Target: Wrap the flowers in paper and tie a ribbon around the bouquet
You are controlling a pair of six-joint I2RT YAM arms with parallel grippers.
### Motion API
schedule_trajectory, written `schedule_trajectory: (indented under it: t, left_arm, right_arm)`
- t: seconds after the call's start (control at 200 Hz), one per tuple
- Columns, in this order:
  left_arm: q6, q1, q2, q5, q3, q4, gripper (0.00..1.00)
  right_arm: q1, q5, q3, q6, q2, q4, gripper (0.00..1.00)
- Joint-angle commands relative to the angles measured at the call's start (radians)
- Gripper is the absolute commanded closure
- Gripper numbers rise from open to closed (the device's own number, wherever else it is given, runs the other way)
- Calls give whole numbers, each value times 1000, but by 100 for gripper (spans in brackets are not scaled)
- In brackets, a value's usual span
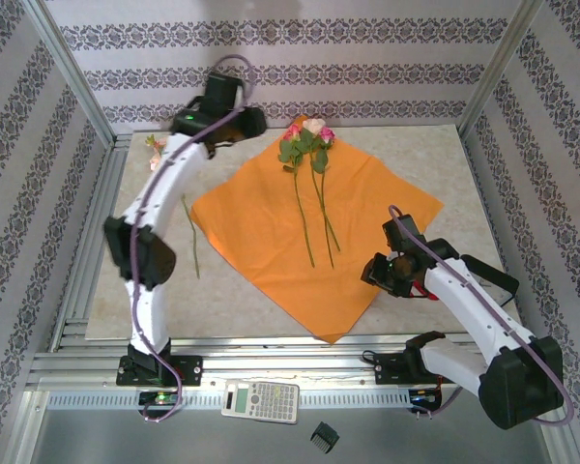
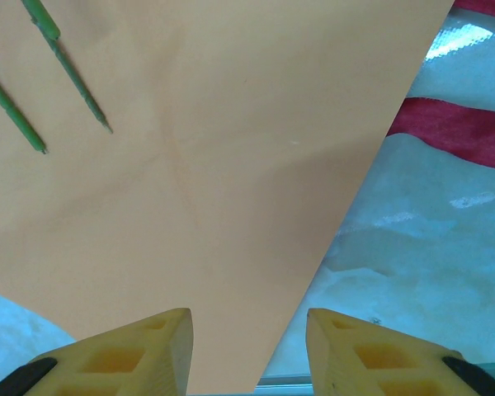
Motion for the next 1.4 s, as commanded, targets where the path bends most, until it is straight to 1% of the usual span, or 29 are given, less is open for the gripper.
schedule_trajectory:
  t: [0.0, 0.045, 0.12, 0.245, 0.455, 0.629, 0.699, 0.849, 0.904, 1.004, 1.129, 1.229, 1.394]
  left_arm:
    - [72, 144, -63, -73, -249, -218, 54]
    - [98, 193, -84, -66, -313, -209, 54]
    - [159, 249, -84, -133, -377, -196, 53]
    - [184, 316, -11, -150, -410, -166, 52]
    - [178, 335, 167, -147, -345, -149, 50]
    - [192, 337, 273, -147, -281, -122, 51]
    - [197, 340, 311, -170, -255, -131, 53]
    - [207, 350, 348, -158, -253, -106, 61]
    - [213, 352, 350, -151, -262, -91, 66]
    - [219, 353, 351, -150, -275, -76, 77]
    - [232, 353, 303, -207, -299, -65, 100]
    - [254, 353, 222, -288, -323, -68, 100]
    - [268, 353, 27, -408, -397, -65, 100]
  right_arm:
    - [-7, 5, 36, -28, 37, 27, 58]
    - [-4, 1, 42, -28, 54, 39, 58]
    - [7, -3, 57, -29, 84, 52, 58]
    - [34, 0, 97, -32, 130, 54, 58]
    - [67, 15, 131, -17, 153, 45, 58]
    - [77, 21, 120, 2, 136, 38, 58]
    - [76, 25, 118, 4, 132, 33, 58]
    - [77, 26, 121, 14, 128, 25, 58]
    - [77, 25, 121, 17, 128, 23, 58]
    - [78, 22, 126, 22, 132, 23, 58]
    - [76, -1, 131, 30, 135, 45, 58]
    - [77, -53, 135, 43, 124, 110, 58]
    - [73, -142, 134, 61, 77, 262, 58]
